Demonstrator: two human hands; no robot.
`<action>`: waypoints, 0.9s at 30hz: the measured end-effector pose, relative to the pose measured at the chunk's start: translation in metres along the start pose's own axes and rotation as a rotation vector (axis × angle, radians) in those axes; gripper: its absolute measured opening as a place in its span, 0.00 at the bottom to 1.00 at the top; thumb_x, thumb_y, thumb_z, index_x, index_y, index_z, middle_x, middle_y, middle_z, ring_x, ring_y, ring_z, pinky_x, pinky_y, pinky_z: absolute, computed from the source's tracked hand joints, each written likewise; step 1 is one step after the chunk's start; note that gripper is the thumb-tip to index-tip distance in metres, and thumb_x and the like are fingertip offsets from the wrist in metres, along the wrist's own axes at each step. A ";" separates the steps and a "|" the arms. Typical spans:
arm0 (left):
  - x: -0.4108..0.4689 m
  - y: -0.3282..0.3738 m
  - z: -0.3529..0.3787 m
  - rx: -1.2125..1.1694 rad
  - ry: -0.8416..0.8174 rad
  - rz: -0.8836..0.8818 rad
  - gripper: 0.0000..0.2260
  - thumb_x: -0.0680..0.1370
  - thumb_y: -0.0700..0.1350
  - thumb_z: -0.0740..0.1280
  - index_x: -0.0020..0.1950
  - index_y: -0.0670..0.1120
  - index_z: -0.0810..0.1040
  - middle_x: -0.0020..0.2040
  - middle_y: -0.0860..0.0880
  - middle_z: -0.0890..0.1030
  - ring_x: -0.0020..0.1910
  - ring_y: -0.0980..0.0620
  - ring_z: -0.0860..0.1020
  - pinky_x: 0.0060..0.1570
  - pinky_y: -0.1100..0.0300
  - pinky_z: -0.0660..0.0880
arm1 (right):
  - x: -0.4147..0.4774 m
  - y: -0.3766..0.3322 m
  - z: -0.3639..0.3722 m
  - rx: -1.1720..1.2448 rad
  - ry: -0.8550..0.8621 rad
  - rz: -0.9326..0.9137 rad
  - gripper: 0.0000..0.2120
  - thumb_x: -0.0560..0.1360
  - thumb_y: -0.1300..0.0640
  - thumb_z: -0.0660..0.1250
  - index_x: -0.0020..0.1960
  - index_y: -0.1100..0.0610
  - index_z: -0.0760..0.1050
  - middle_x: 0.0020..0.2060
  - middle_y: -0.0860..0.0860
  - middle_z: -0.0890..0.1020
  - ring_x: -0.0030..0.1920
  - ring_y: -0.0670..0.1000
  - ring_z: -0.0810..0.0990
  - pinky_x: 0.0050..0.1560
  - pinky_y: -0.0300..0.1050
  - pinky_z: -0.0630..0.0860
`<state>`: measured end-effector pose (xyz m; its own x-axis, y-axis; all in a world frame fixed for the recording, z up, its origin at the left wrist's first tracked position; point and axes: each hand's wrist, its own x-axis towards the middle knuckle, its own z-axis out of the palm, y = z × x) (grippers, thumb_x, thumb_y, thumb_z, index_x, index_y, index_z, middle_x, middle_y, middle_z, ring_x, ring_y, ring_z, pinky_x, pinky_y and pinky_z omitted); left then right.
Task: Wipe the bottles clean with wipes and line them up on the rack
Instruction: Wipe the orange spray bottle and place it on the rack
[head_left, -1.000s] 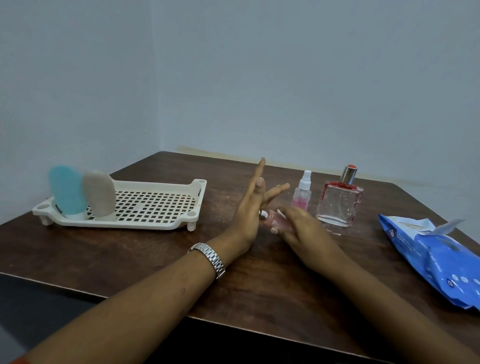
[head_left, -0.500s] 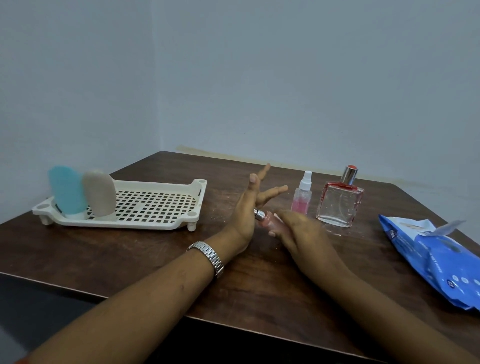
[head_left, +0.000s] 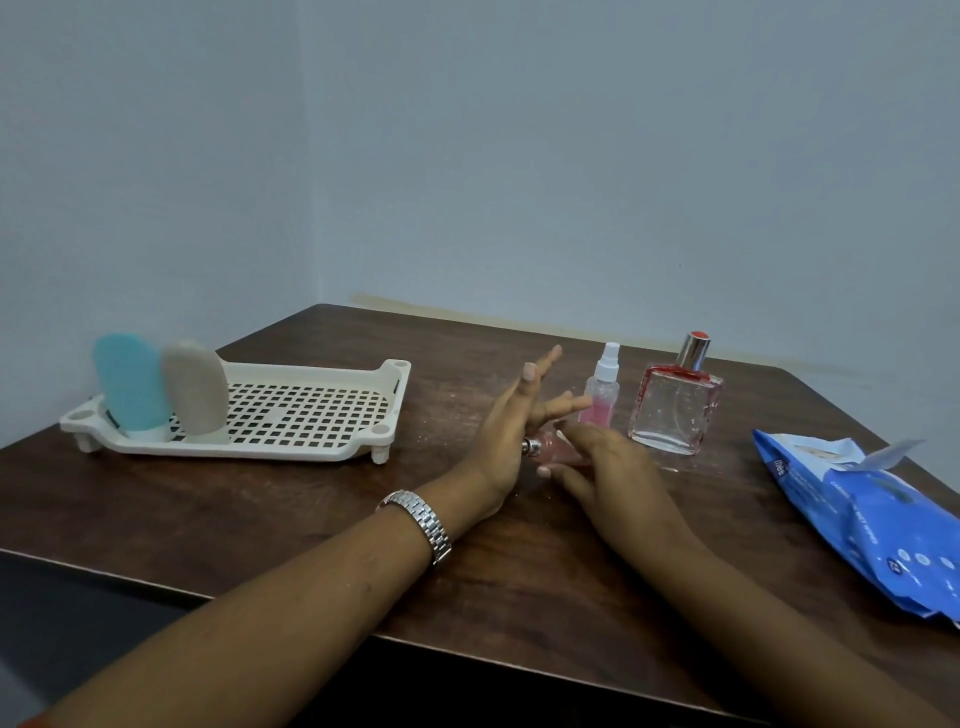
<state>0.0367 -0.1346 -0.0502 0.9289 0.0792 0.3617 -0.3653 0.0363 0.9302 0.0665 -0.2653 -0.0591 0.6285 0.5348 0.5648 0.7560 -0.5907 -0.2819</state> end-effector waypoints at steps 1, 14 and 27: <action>0.000 0.000 0.000 -0.011 0.002 -0.007 0.35 0.70 0.74 0.49 0.74 0.61 0.62 0.59 0.47 0.82 0.64 0.60 0.73 0.72 0.49 0.62 | 0.001 0.000 0.001 0.001 -0.007 0.004 0.21 0.73 0.48 0.68 0.64 0.54 0.73 0.57 0.50 0.79 0.57 0.49 0.74 0.50 0.35 0.64; 0.003 0.006 -0.001 -0.078 0.026 0.044 0.35 0.71 0.75 0.50 0.73 0.60 0.63 0.62 0.49 0.80 0.61 0.42 0.77 0.49 0.62 0.75 | 0.000 0.008 0.004 -0.187 -0.051 0.051 0.18 0.78 0.47 0.60 0.64 0.53 0.67 0.57 0.51 0.73 0.57 0.52 0.69 0.54 0.46 0.70; 0.005 0.004 -0.009 0.053 0.089 0.098 0.26 0.77 0.60 0.46 0.62 0.52 0.77 0.63 0.51 0.79 0.61 0.65 0.75 0.58 0.68 0.70 | -0.001 0.000 -0.001 0.128 -0.107 -0.018 0.18 0.78 0.50 0.60 0.66 0.52 0.65 0.49 0.44 0.72 0.46 0.43 0.69 0.42 0.35 0.64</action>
<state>0.0389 -0.1256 -0.0451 0.8793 0.1675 0.4459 -0.4478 -0.0282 0.8937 0.0660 -0.2666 -0.0595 0.6255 0.6096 0.4870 0.7801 -0.5021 -0.3733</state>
